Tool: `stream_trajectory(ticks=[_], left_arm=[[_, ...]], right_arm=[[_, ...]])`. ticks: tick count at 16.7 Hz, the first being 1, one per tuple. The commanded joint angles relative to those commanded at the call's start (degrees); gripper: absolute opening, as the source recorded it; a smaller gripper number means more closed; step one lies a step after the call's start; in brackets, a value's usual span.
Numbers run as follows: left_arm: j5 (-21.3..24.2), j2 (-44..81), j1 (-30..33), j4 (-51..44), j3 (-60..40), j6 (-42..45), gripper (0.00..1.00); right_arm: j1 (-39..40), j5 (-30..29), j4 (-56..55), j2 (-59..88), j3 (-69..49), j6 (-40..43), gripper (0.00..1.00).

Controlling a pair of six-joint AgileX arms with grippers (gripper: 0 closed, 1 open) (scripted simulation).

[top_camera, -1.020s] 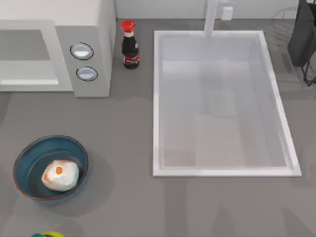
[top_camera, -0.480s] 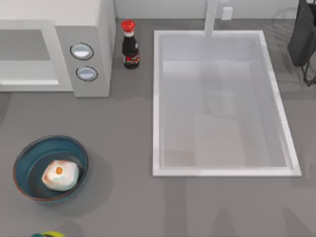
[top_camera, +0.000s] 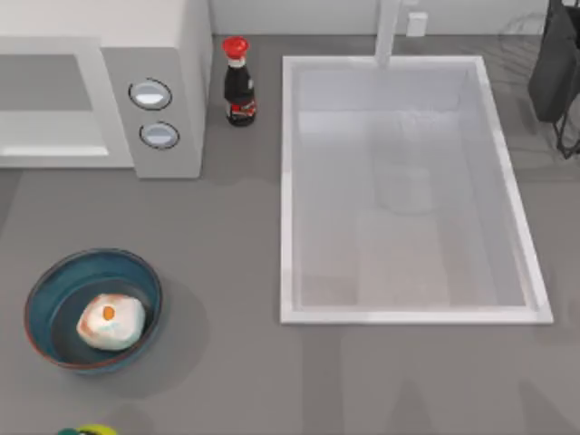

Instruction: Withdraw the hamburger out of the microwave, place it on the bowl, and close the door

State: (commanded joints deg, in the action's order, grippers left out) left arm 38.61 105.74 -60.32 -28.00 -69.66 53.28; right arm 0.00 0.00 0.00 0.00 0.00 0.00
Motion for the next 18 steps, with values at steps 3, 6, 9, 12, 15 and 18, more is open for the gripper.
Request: stream_trajectory(ticks=[3,6,9,12,15,18], left_arm=[[0.1,1.9,-0.1,5.3,4.2,0.1,0.00],[0.1,2.2,-0.1,5.9,4.7,0.1,0.00],[0.1,1.8,0.2,5.9,4.8,0.0,0.00],[-1.0,-1.9,2.1,7.9,8.9,-2.2,0.00],[-2.7,-8.1,5.6,11.7,17.4,-6.1,0.00],[-4.2,-13.9,8.8,15.2,24.7,-9.6,0.00]], right_arm=[[0.0,0.0,0.0,0.0,0.0,0.0,1.00],[0.0,0.0,0.0,0.0,0.0,0.0,1.00],[0.0,0.0,0.0,0.0,0.0,0.0,1.00],[0.0,0.0,0.0,0.0,0.0,0.0,1.00],[0.0,0.0,0.0,0.0,0.0,0.0,1.00],[0.0,0.0,0.0,0.0,0.0,0.0,1.00]])
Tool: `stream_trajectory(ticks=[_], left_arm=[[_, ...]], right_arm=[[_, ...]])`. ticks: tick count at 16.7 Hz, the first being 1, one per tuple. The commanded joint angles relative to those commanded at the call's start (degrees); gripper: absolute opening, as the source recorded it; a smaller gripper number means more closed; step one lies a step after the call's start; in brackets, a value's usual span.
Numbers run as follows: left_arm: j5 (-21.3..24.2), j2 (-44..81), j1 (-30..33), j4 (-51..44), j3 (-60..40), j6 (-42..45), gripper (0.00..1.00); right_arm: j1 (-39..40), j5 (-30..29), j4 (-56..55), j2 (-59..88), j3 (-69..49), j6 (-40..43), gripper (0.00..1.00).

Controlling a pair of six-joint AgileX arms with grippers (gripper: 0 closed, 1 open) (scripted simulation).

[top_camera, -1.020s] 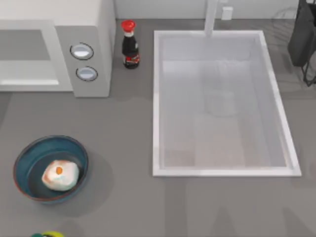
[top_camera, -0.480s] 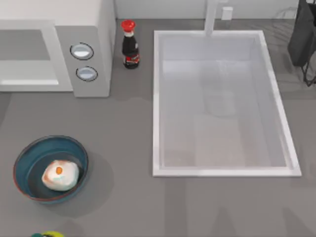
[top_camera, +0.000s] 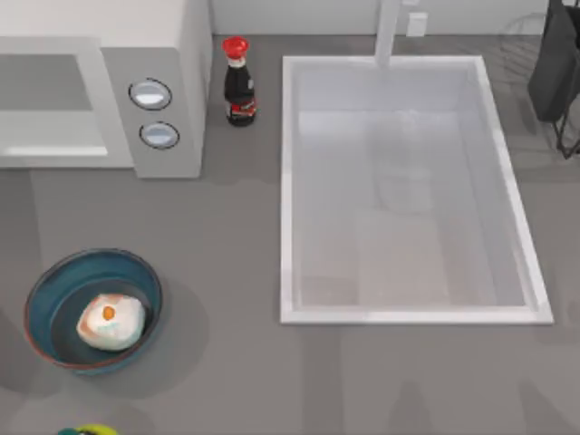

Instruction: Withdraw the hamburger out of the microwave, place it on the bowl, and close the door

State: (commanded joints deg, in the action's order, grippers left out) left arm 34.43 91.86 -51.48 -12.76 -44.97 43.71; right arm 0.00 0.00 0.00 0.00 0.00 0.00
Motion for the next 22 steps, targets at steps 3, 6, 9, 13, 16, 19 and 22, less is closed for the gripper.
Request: stream_trajectory(ticks=[3,6,9,13,16,19,22], left_arm=[[-0.6,-2.0,1.1,1.3,2.1,-1.3,0.00],[-0.3,-1.8,0.8,1.1,2.1,-1.2,0.00],[-1.9,-4.0,3.0,2.0,4.3,-3.5,0.00],[-7.1,-14.4,12.9,5.1,13.0,-12.5,0.00],[-10.2,-19.3,17.8,7.0,17.7,-17.3,0.00],[-10.6,-19.8,18.2,7.2,18.1,-17.7,0.00],[-12.8,-19.9,18.5,7.6,16.6,-17.8,0.00]], right_arm=[[0.0,0.0,0.0,0.0,0.0,0.0,1.00],[0.0,0.0,0.0,0.0,0.0,0.0,1.00],[0.0,0.0,0.0,0.0,0.0,0.0,1.00],[0.0,0.0,0.0,0.0,0.0,0.0,1.00],[0.0,0.0,0.0,0.0,0.0,0.0,1.00],[0.0,0.0,0.0,0.0,0.0,0.0,1.00],[0.0,0.0,0.0,0.0,0.0,0.0,1.00]])
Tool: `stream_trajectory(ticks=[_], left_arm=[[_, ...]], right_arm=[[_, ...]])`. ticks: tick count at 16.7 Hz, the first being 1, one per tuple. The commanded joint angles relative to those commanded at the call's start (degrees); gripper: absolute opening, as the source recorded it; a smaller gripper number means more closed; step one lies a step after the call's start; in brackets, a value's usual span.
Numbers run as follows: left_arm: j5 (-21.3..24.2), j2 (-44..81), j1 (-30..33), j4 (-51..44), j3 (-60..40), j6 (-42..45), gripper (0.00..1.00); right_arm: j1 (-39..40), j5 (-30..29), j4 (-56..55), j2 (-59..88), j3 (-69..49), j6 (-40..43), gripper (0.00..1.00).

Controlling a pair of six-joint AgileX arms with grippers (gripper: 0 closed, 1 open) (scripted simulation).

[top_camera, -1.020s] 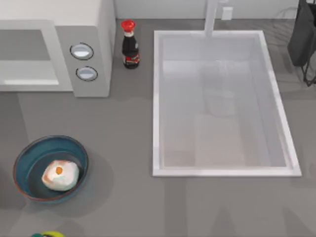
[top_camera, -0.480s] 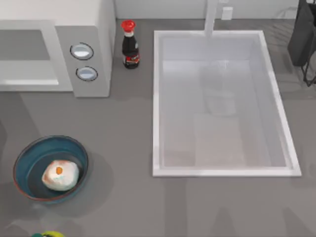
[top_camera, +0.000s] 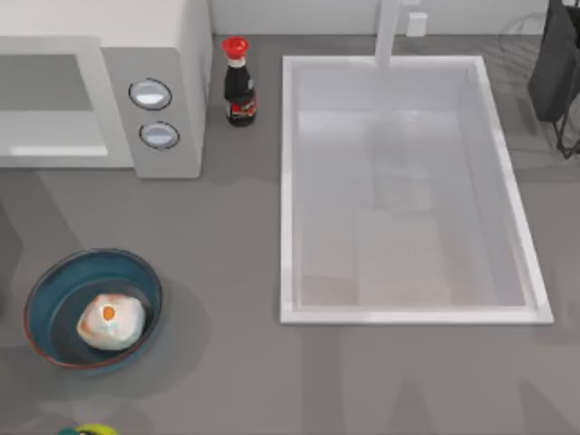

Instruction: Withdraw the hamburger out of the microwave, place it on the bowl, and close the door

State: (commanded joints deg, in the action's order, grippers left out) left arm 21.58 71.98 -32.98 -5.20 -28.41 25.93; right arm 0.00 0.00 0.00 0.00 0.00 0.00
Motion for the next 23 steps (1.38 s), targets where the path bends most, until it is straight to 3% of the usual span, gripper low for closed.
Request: stream_trajectory(ticks=[3,10,18,23], left_arm=[[-4.1,-2.3,5.7,0.0,1.4,-4.3,0.00],[-17.4,-10.5,25.6,0.1,6.4,-18.6,0.00],[-19.0,-10.3,27.2,0.6,5.9,-20.3,0.00],[-19.7,2.4,28.3,5.5,-1.5,-20.9,0.00]], right_arm=[[0.0,0.0,0.0,0.0,0.0,0.0,1.00],[0.0,0.0,0.0,0.0,0.0,0.0,1.00],[0.0,0.0,0.0,0.0,0.0,0.0,1.00],[0.0,0.0,0.0,0.0,0.0,0.0,1.00]])
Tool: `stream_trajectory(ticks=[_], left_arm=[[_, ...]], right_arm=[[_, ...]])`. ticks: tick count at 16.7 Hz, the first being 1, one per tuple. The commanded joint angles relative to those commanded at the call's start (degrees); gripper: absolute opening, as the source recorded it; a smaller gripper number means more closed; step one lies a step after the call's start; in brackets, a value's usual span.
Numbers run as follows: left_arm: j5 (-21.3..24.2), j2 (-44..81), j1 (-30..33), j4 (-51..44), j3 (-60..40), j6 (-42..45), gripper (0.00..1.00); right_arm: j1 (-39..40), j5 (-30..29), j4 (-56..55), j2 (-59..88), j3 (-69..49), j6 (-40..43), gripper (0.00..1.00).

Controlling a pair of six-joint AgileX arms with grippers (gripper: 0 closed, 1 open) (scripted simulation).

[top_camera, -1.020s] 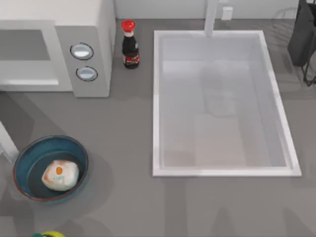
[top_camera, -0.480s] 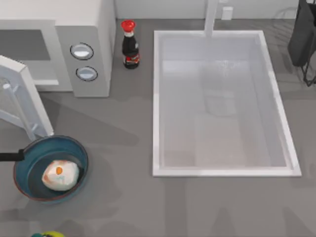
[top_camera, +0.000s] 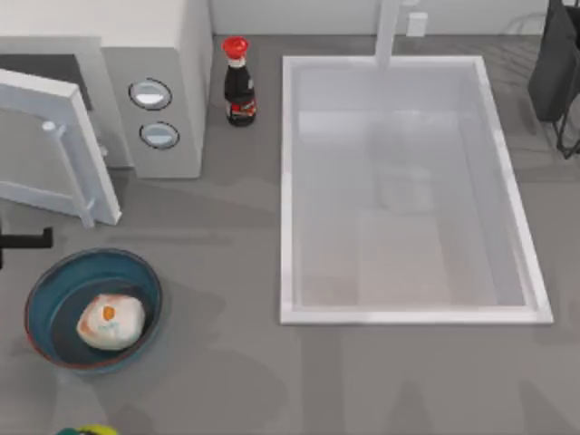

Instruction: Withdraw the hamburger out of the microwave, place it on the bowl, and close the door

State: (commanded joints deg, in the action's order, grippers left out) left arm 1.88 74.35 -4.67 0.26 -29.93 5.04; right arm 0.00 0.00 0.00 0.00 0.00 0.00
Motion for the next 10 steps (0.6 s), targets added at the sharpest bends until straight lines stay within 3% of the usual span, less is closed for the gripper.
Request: stream_trajectory(ticks=[5,10], left_arm=[[-0.9,13.6,1.4,5.5,-7.8,-0.8,0.00],[-1.0,14.7,1.3,6.1,-8.6,-0.9,0.00]], right_arm=[[0.0,0.0,0.0,0.0,0.0,0.0,1.00],[0.0,0.0,0.0,0.0,0.0,0.0,1.00]])
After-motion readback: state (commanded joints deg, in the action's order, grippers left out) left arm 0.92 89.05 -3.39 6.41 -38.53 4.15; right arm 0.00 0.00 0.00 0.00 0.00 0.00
